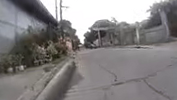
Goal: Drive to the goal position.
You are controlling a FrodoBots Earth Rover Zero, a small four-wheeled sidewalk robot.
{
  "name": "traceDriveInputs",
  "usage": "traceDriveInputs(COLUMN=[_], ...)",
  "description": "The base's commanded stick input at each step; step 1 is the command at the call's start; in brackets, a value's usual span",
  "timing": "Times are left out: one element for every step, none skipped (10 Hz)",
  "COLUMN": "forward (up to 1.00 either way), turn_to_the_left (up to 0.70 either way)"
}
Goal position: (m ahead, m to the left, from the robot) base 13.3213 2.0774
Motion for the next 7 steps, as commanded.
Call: traceDriveInputs(forward=[0.70,0.70,0.70,0.70,0.70,0.70,0.70], turn_to_the_left=[-0.32,-0.33,-0.21,-0.03,0.00,-0.15,-0.24])
